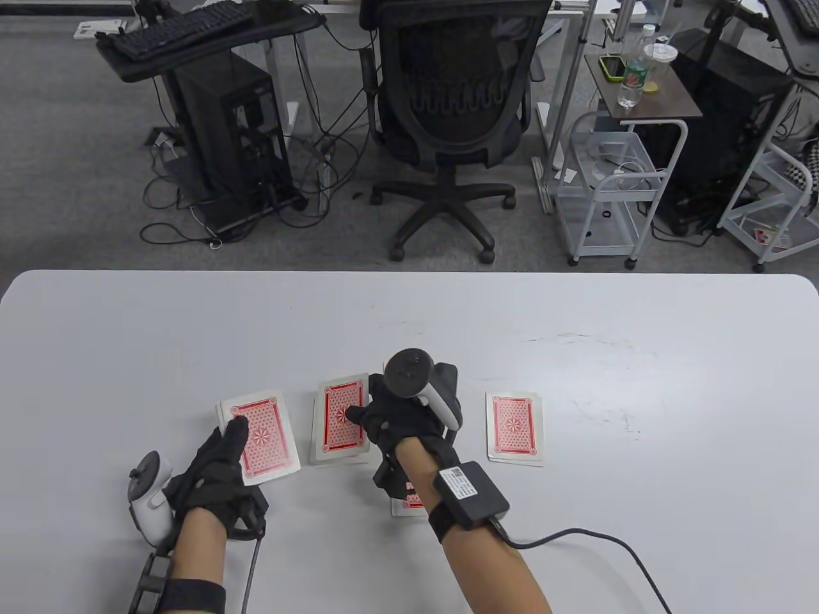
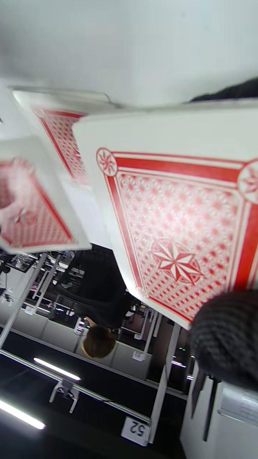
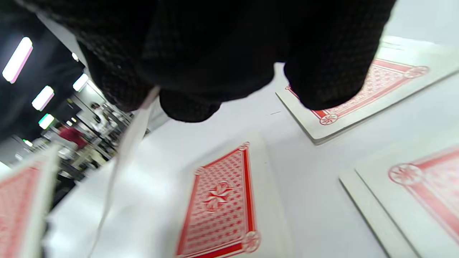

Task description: Four-player card dealing with fan arrangement

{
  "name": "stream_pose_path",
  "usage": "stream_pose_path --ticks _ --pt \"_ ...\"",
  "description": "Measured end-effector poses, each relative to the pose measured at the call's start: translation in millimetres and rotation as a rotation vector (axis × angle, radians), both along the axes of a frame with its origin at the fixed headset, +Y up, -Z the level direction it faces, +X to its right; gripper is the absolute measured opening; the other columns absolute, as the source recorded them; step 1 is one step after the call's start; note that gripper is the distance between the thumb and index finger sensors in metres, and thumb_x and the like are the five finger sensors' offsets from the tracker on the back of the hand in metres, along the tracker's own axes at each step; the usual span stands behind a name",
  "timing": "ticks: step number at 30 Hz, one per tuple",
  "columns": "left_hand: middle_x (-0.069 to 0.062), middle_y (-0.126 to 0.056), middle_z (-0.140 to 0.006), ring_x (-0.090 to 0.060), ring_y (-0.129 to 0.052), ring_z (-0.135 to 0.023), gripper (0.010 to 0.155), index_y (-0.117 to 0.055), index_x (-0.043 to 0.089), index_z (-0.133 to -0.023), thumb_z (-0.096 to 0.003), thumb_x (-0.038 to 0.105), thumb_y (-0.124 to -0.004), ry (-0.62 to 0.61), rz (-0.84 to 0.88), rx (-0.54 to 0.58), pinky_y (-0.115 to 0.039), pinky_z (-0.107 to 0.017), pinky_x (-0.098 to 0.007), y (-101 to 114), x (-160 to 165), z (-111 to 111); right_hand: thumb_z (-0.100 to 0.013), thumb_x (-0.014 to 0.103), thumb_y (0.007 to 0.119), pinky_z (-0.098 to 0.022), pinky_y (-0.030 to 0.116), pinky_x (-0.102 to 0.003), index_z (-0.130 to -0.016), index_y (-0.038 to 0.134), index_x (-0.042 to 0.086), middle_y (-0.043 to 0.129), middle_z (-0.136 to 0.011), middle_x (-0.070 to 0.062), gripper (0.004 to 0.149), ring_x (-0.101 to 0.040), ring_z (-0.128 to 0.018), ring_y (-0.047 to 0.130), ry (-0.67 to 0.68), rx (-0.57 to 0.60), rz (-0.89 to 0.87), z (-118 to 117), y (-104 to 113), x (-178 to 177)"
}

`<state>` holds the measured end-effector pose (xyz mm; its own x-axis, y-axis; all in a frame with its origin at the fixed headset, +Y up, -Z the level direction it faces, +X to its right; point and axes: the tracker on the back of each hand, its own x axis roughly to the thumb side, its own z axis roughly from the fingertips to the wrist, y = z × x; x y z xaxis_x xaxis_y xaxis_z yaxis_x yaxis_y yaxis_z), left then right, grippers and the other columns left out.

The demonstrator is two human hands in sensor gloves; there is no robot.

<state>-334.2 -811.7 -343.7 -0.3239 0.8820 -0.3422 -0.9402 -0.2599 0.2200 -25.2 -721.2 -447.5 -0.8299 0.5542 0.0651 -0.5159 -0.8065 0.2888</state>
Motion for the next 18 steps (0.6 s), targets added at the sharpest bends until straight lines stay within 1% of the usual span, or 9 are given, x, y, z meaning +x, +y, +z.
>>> stream_pose_path --ticks 3,5,8,9,10,12,14,16,18 --pt "0.009 -0.089 -0.091 -0.025 -0.103 -0.074 0.051 -0.07 0.034 -0.097 -0.0507 0.053 -0.079 0.004 0.008 0.001 -0.091 -0.048 -0.043 -0.8 -1.8 -0.5 -0.048 0.037 0.089 -0.041 0.08 -0.049 -0.103 0.051 -0.003 0.088 -0.068 0.0 0.078 -0.007 -0.022 0.096 -0.007 -0.009 0.154 -9.7 -11.7 -20.2" --pt "0.009 -0.089 -0.091 -0.025 -0.103 -0.074 0.051 -0.07 0.034 -0.097 -0.0507 0.053 -0.079 -0.005 0.021 0.014 -0.092 -0.048 -0.043 0.2 1.0 -2.0 -0.048 0.039 0.089 -0.041 0.081 -0.048 -0.104 0.051 -0.002 0.089 -0.067 0.0 0.079 -0.007 -0.022 0.096 -0.01 -0.014 0.304 -13.8 -23.5 -35.4" --pt "0.009 -0.089 -0.091 -0.025 -0.103 -0.073 0.05 -0.071 0.034 -0.096 -0.0506 0.053 -0.079 -0.023 0.027 0.034 -0.092 -0.048 -0.043 2.5 5.9 -4.2 -0.047 0.044 0.089 -0.04 0.081 -0.047 -0.103 0.054 0.0 0.089 -0.064 0.003 0.079 -0.005 -0.021 0.095 0.008 0.034 0.525 -14.4 -36.4 -51.2" --pt "0.009 -0.089 -0.091 -0.025 -0.103 -0.073 0.05 -0.071 0.034 -0.096 -0.0506 0.053 -0.079 -0.028 0.027 0.036 -0.092 -0.048 -0.043 3.2 7.2 -4.6 -0.047 0.045 0.088 -0.04 0.081 -0.046 -0.103 0.055 0.001 0.089 -0.063 0.004 0.079 -0.004 -0.021 0.095 0.012 0.037 0.566 -13.8 -39.0 -53.9" --pt "0.009 -0.09 -0.091 -0.025 -0.103 -0.073 0.05 -0.071 0.034 -0.096 -0.0505 0.053 -0.079 -0.037 0.027 0.041 -0.092 -0.048 -0.043 4.1 9.0 -5.4 -0.047 0.047 0.086 -0.041 0.081 -0.046 -0.103 0.055 0.002 0.089 -0.063 0.004 0.078 -0.004 -0.021 0.094 0.023 0.039 0.597 -13.2 -40.7 -56.2" --pt "0.009 -0.09 -0.091 -0.025 -0.103 -0.073 0.05 -0.071 0.034 -0.096 -0.0506 0.053 -0.079 -0.048 0.029 0.047 -0.092 -0.048 -0.043 5.1 11.0 -6.8 -0.047 0.048 0.088 -0.04 0.081 -0.047 -0.103 0.056 0.002 0.089 -0.062 0.005 0.079 -0.005 -0.021 0.094 0.021 0.072 0.567 -11.8 -38.0 -57.2" --pt "0.009 -0.09 -0.091 -0.025 -0.103 -0.073 0.05 -0.071 0.034 -0.096 -0.0506 0.053 -0.079 -0.055 0.027 0.047 -0.092 -0.048 -0.043 5.7 12.2 -7.6 -0.048 0.049 0.086 -0.042 0.08 -0.047 -0.104 0.056 0.004 0.089 -0.064 0.004 0.078 -0.005 -0.023 0.095 0.03 0.077 0.559 -10.7 -28.8 -54.0" --pt "0.009 -0.09 -0.091 -0.025 -0.103 -0.073 0.05 -0.071 0.034 -0.096 -0.0507 0.053 -0.079 -0.059 0.026 0.049 -0.092 -0.048 -0.043 6.4 13.7 -8.1 -0.05 0.049 0.084 -0.044 0.079 -0.049 -0.103 0.057 0.005 0.088 -0.068 0.002 0.074 -0.007 -0.027 0.097 0.027 0.077 0.436 -8.7 -15.2 -47.3" --pt "0.009 -0.09 -0.091 -0.025 -0.103 -0.073 0.05 -0.071 0.033 -0.096 -0.0508 0.053 -0.079 -0.066 0.031 0.056 -0.092 -0.048 -0.043 7.9 17.7 -8.2 -0.054 0.049 0.078 -0.045 0.078 -0.05 -0.103 0.06 0.006 0.088 -0.071 -0.001 0.068 -0.01 -0.031 0.099 0.03 0.045 0.214 -4.6 1.5 -37.4"
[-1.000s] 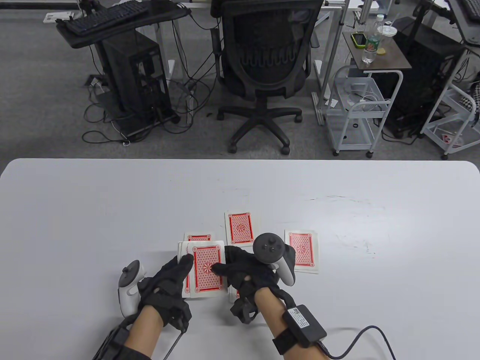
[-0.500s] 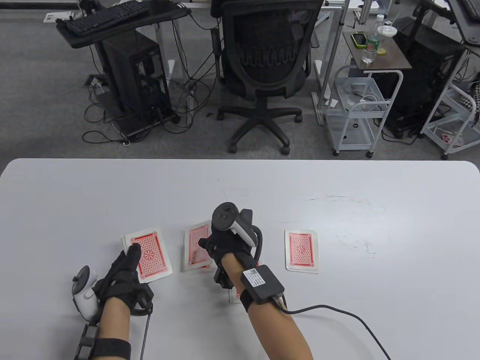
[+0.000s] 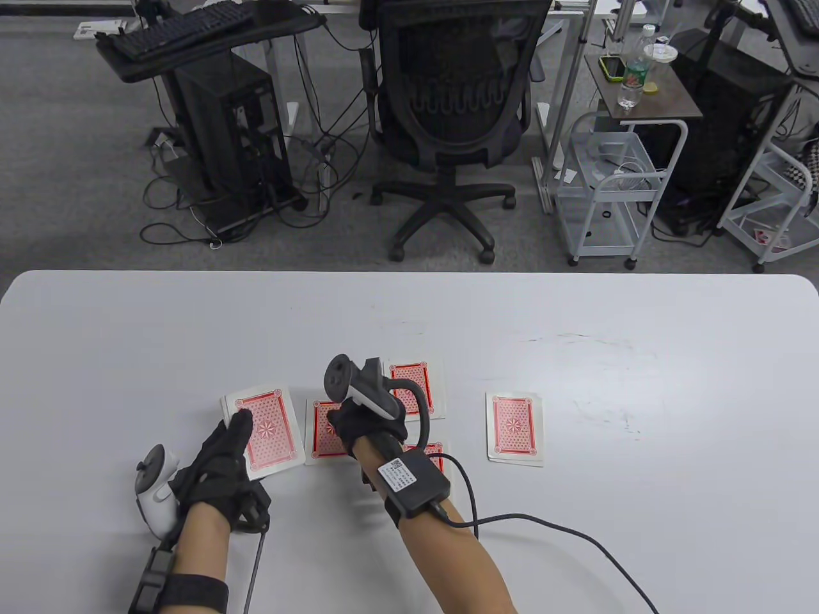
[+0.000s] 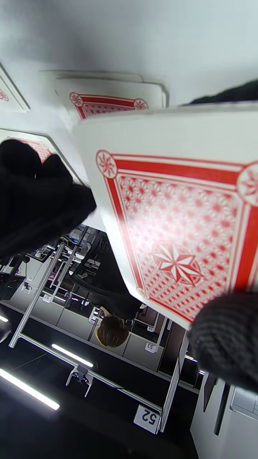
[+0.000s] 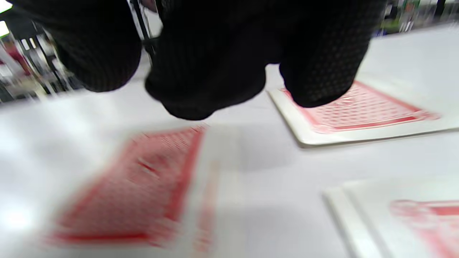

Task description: Four-player card dealing with fan arrangement

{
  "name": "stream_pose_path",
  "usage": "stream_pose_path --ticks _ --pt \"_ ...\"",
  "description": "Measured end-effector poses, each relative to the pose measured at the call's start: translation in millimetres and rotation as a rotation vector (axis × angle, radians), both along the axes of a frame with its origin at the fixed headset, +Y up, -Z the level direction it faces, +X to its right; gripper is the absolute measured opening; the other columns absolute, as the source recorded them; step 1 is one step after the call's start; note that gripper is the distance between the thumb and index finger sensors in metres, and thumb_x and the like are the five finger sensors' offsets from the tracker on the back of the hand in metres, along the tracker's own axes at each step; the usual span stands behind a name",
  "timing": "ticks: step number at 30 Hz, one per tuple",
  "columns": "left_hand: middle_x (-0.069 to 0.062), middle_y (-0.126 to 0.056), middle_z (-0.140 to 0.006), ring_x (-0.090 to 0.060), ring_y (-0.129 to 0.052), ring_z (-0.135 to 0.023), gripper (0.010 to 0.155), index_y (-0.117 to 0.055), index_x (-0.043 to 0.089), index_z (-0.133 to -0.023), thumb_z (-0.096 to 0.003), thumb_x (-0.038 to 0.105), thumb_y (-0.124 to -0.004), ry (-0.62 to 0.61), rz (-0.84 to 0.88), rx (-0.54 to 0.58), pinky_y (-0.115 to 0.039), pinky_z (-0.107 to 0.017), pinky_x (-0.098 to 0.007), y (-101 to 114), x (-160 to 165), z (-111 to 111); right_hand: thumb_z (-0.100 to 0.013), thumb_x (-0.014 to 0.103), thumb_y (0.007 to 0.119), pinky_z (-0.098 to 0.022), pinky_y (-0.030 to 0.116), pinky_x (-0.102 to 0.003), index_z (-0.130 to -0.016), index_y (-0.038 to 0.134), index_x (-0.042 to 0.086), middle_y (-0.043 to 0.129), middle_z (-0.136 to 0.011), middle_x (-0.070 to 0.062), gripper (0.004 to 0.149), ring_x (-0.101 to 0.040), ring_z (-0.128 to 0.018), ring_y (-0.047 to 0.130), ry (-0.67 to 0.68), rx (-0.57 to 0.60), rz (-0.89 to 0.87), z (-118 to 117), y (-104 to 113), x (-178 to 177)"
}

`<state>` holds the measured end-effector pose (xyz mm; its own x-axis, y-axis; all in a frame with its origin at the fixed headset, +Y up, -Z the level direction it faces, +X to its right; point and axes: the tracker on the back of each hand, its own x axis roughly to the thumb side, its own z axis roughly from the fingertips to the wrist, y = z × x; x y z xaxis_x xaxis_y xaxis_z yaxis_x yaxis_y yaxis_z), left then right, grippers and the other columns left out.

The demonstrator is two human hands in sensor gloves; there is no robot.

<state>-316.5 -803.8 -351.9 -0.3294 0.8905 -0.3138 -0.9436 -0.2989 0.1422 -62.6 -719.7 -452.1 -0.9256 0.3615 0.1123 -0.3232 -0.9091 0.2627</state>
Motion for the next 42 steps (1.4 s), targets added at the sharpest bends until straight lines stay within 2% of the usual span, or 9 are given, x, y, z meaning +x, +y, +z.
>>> stream_pose_path --ticks 5,8,10,14,23,28,32,37,42 --pt "0.009 -0.09 -0.09 -0.024 -0.104 -0.072 0.05 -0.072 0.033 -0.095 -0.0503 0.053 -0.08 -0.028 0.029 0.026 -0.092 -0.047 -0.043 4.5 15.5 1.9 -0.056 0.052 0.074 -0.052 0.072 -0.056 -0.103 0.06 0.006 0.081 -0.082 -0.01 0.067 -0.021 -0.049 0.1 0.14 -0.124 -0.424 17.4 14.9 8.4" --pt "0.009 -0.091 -0.089 -0.024 -0.104 -0.072 0.05 -0.072 0.033 -0.095 -0.0501 0.053 -0.081 -0.064 0.052 0.046 -0.092 -0.046 -0.042 8.0 28.6 4.1 -0.052 0.054 0.079 -0.054 0.069 -0.06 -0.106 0.051 0.004 0.074 -0.089 -0.011 0.078 -0.025 -0.06 0.096 0.217 -0.157 -0.45 32.3 12.0 8.6" --pt "0.009 -0.091 -0.089 -0.024 -0.104 -0.071 0.05 -0.072 0.033 -0.095 -0.0498 0.054 -0.081 -0.09 0.052 0.059 -0.092 -0.046 -0.042 10.3 38.4 5.6 -0.05 0.051 0.084 -0.054 0.069 -0.06 -0.104 0.053 0.006 0.075 -0.086 -0.008 0.077 -0.024 -0.058 0.096 0.231 -0.119 -0.44 41.6 8.5 9.2" --pt "0.009 -0.09 -0.09 -0.025 -0.103 -0.072 0.051 -0.072 0.033 -0.095 -0.0492 0.053 -0.081 -0.105 0.018 0.074 -0.092 -0.047 -0.043 10.6 49.8 8.8 -0.044 0.042 0.091 -0.053 0.075 -0.056 -0.097 0.066 0.007 0.086 -0.072 -0.002 0.068 -0.019 -0.044 0.104 0.123 0.019 -0.481 49.0 1.4 22.3" --pt "0.009 -0.089 -0.091 -0.025 -0.103 -0.074 0.051 -0.07 0.033 -0.096 -0.0494 0.052 -0.078 -0.12 0.024 0.082 -0.091 -0.048 -0.043 12.1 52.1 8.0 -0.045 0.035 0.09 -0.054 0.074 -0.057 -0.095 0.07 0.004 0.095 -0.064 0.001 0.063 -0.018 -0.043 0.109 0.05 -0.039 -0.669 33.9 -6.4 58.1" --pt "0.009 -0.089 -0.091 -0.025 -0.102 -0.074 0.051 -0.07 0.034 -0.096 -0.0499 0.053 -0.078 -0.076 0.029 0.046 -0.091 -0.048 -0.043 7.1 39.0 8.5 -0.044 0.036 0.092 -0.051 0.073 -0.055 -0.096 0.069 0.004 0.095 -0.063 0.002 0.066 -0.016 -0.033 0.102 -0.081 0.06 -0.578 6.2 8.1 90.0" --pt "0.009 -0.089 -0.091 -0.025 -0.102 -0.074 0.051 -0.07 0.034 -0.096 -0.0502 0.053 -0.078 -0.065 0.035 0.045 -0.091 -0.049 -0.043 5.9 34.9 6.7 -0.046 0.035 0.09 -0.049 0.073 -0.055 -0.103 0.058 0.004 0.089 -0.069 -0.001 0.072 -0.015 -0.033 0.097 -0.17 0.056 -0.413 -22.7 8.4 104.8" --pt "0.009 -0.088 -0.092 -0.025 -0.102 -0.075 0.051 -0.069 0.034 -0.097 -0.0504 0.053 -0.078 -0.062 0.049 0.034 -0.091 -0.049 -0.043 4.8 32.1 6.0 -0.046 0.036 0.091 -0.046 0.076 -0.052 -0.105 0.053 0.005 0.086 -0.071 -0.002 0.077 -0.012 -0.028 0.098 -0.258 0.014 -0.073 -55.2 -13.2 109.3" --pt "0.009 -0.089 -0.092 -0.025 -0.102 -0.075 0.051 -0.07 0.034 -0.097 -0.0505 0.053 -0.078 -0.05 0.044 0.03 -0.091 -0.049 -0.043 3.8 26.8 3.6 -0.044 0.044 0.092 -0.047 0.077 -0.049 -0.105 0.054 0.006 0.088 -0.067 0.0 0.081 -0.01 -0.029 0.1 -0.266 0.007 0.297 -69.7 -39.6 102.7"
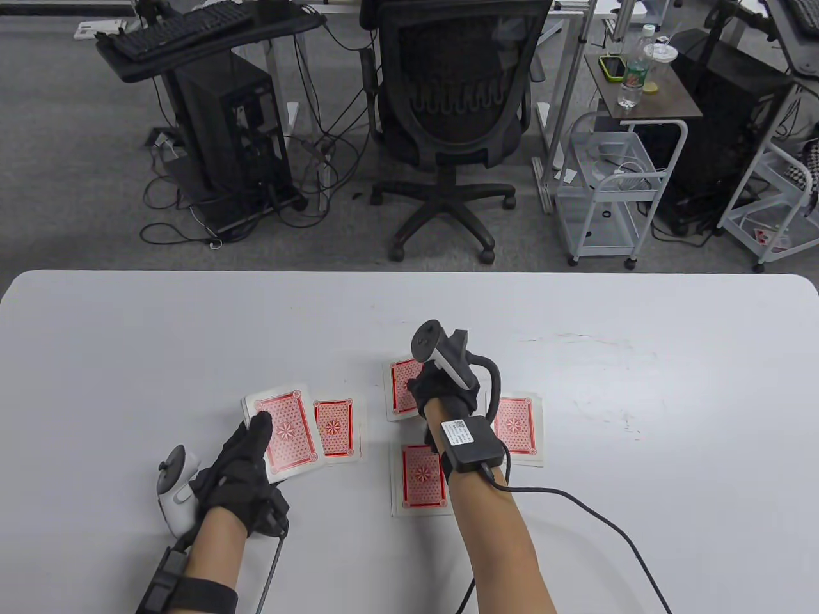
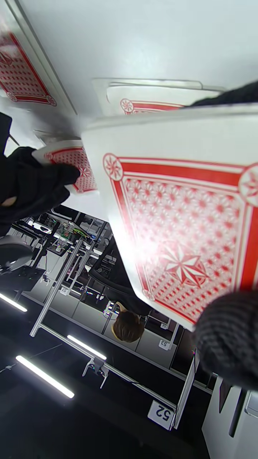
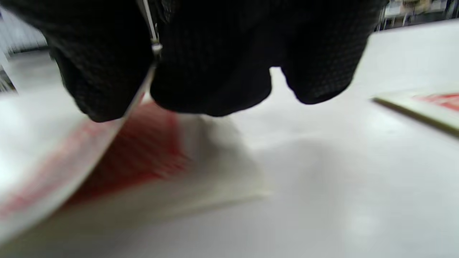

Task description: Four-player card dealing with fan arrangement

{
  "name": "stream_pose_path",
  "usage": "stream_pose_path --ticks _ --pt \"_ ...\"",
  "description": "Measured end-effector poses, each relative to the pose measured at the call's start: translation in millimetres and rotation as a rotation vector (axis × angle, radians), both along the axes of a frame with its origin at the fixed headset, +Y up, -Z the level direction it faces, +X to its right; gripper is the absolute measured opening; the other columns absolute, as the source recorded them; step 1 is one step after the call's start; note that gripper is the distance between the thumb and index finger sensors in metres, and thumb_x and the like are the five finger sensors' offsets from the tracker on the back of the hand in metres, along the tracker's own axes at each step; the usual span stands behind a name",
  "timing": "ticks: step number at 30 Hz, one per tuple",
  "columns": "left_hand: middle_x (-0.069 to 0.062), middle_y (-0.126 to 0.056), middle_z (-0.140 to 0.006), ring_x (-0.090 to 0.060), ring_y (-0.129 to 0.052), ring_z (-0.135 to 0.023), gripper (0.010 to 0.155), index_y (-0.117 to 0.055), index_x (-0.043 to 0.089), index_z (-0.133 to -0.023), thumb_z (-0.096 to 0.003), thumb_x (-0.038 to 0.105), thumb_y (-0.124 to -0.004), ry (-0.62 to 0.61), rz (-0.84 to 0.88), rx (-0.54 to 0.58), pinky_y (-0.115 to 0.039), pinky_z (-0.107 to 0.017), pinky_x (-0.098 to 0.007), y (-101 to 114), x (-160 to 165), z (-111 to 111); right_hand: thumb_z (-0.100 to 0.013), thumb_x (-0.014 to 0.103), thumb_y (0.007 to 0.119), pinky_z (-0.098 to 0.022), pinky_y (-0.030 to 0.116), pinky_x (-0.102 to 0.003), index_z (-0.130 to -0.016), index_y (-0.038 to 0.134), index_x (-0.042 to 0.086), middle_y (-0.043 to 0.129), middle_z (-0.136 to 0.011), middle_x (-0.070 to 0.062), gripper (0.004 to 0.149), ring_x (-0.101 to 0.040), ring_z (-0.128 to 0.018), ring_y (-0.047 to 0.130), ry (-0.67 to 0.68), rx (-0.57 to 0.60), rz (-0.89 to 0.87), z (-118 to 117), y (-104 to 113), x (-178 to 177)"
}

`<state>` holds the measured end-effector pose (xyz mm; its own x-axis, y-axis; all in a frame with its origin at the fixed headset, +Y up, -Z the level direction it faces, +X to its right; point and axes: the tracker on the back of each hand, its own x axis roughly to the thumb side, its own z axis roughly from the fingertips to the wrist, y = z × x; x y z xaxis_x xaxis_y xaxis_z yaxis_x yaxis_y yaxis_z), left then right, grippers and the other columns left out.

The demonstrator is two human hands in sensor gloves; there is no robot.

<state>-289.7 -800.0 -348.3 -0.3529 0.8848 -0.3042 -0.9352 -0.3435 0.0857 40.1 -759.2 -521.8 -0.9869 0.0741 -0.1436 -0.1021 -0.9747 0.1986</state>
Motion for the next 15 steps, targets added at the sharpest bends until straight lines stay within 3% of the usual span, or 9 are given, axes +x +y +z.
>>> stream_pose_path --ticks 2,7,11,15 --pt "0.009 -0.088 -0.092 -0.025 -0.102 -0.075 0.05 -0.069 0.034 -0.097 -0.0507 0.053 -0.078 0.001 0.003 -0.002 -0.091 -0.049 -0.043 -0.3 -1.5 -0.4 -0.043 0.051 0.087 -0.048 0.078 -0.049 -0.105 0.055 0.008 0.088 -0.067 0.001 0.082 -0.01 -0.029 0.1 0.029 0.027 0.117 -0.5 -3.6 -3.0" --pt "0.009 -0.088 -0.092 -0.025 -0.102 -0.075 0.051 -0.069 0.034 -0.097 -0.0507 0.053 -0.078 0.002 -0.002 -0.001 -0.091 -0.049 -0.043 -0.5 -1.9 -0.4 -0.045 0.053 0.087 -0.049 0.076 -0.051 -0.105 0.057 0.01 0.087 -0.069 0.001 0.08 -0.011 -0.031 0.1 0.056 0.057 0.114 7.1 11.8 -6.7" --pt "0.009 -0.089 -0.092 -0.025 -0.102 -0.075 0.05 -0.07 0.034 -0.097 -0.0507 0.053 -0.078 -0.002 -0.011 0.012 -0.091 -0.049 -0.043 0.8 0.9 -0.2 -0.051 0.051 0.081 -0.052 0.074 -0.054 -0.105 0.056 0.009 0.085 -0.076 -0.003 0.073 -0.015 -0.04 0.1 0.138 0.105 -0.109 33.4 41.8 -17.8" --pt "0.009 -0.089 -0.091 -0.025 -0.102 -0.074 0.05 -0.071 0.034 -0.096 -0.0501 0.053 -0.079 -0.002 -0.013 0.027 -0.091 -0.048 -0.043 2.7 6.8 2.6 -0.055 0.049 0.077 -0.052 0.073 -0.056 -0.104 0.059 0.007 0.082 -0.082 -0.009 0.067 -0.021 -0.048 0.101 0.295 0.094 -0.595 76.8 49.3 -43.9"
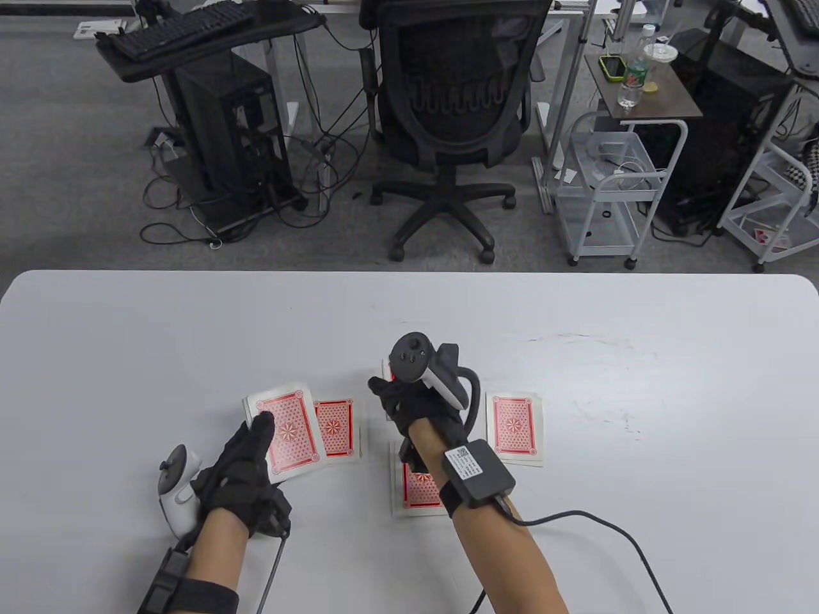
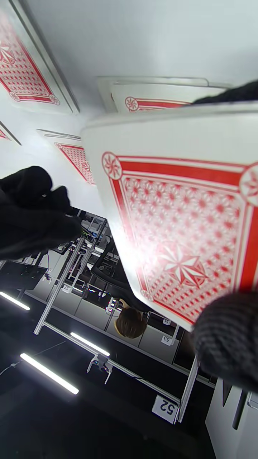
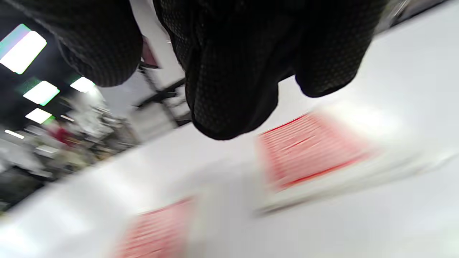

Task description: Four-player card dealing with fan arrangement

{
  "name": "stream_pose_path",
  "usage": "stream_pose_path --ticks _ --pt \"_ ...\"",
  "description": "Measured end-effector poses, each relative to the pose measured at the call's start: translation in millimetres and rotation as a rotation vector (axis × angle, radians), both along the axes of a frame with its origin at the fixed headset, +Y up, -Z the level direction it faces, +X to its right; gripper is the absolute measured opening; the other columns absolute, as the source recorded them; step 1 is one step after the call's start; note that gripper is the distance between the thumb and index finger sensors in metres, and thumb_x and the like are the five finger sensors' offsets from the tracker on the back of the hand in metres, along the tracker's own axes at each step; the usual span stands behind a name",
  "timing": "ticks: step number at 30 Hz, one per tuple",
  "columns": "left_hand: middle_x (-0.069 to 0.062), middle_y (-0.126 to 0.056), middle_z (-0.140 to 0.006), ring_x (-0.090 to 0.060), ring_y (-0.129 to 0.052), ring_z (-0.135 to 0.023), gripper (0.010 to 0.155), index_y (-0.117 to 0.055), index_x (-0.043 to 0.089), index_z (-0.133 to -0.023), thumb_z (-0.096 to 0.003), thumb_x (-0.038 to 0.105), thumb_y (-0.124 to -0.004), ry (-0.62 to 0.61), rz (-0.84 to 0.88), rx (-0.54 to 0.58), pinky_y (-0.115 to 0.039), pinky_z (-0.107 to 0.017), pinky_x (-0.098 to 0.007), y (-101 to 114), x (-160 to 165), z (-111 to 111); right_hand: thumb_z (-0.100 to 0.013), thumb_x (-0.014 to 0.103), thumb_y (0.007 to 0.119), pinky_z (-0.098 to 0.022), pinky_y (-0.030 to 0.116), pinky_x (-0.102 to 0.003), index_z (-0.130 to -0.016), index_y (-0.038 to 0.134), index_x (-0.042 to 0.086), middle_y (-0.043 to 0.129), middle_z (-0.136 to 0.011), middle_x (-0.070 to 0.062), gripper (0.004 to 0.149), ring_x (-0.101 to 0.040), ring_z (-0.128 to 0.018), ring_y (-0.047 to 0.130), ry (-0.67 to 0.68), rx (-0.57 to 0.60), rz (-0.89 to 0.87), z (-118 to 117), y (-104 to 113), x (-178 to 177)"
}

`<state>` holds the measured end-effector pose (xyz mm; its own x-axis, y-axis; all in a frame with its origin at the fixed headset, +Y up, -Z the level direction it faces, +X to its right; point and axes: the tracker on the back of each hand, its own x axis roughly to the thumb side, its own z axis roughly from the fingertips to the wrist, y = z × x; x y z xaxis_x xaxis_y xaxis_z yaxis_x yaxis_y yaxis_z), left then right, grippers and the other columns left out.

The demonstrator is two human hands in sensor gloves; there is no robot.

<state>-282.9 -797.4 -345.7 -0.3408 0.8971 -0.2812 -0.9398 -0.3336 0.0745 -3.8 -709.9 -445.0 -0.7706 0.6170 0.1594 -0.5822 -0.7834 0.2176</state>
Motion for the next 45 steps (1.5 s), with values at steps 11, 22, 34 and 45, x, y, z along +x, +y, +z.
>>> stream_pose_path --ticks 11,22,34,45 --pt "0.01 -0.092 -0.088 -0.024 -0.104 -0.072 0.049 -0.074 0.034 -0.093 -0.0483 0.053 -0.082 -0.072 -0.025 0.018 -0.092 -0.047 -0.043 1.3 23.1 5.6 -0.042 0.038 0.093 -0.052 0.075 -0.057 -0.089 0.076 0.011 0.091 -0.066 0.001 0.057 -0.02 -0.044 0.105 0.057 -0.044 -0.275 47.4 -20.3 -16.3" --pt "0.009 -0.091 -0.089 -0.025 -0.103 -0.072 0.049 -0.073 0.034 -0.094 -0.0489 0.052 -0.08 -0.116 0.002 0.019 -0.091 -0.048 -0.043 1.8 26.3 1.9 -0.047 0.033 0.089 -0.048 0.078 -0.054 -0.099 0.063 0.002 0.091 -0.067 -0.001 0.066 -0.017 -0.034 0.104 0.033 -0.074 -0.323 33.8 -3.6 61.5" --pt "0.01 -0.091 -0.089 -0.024 -0.103 -0.073 0.049 -0.072 0.034 -0.095 -0.0492 0.053 -0.08 -0.094 -0.001 0.013 -0.091 -0.048 -0.043 2.1 19.4 0.9 -0.048 0.033 0.091 -0.046 0.077 -0.053 -0.102 0.059 0.004 0.089 -0.067 -0.001 0.07 -0.013 -0.026 0.097 -0.398 -0.127 0.172 19.2 -14.6 205.7" --pt "0.009 -0.09 -0.09 -0.024 -0.103 -0.073 0.05 -0.072 0.034 -0.095 -0.0495 0.053 -0.08 -0.076 -0.022 -0.004 -0.091 -0.049 -0.043 2.4 15.4 2.0 -0.043 0.047 0.092 -0.048 0.076 -0.053 -0.101 0.063 0.011 0.089 -0.068 0.001 0.075 -0.012 -0.03 0.097 -0.462 -0.058 0.683 9.5 -42.1 205.6"
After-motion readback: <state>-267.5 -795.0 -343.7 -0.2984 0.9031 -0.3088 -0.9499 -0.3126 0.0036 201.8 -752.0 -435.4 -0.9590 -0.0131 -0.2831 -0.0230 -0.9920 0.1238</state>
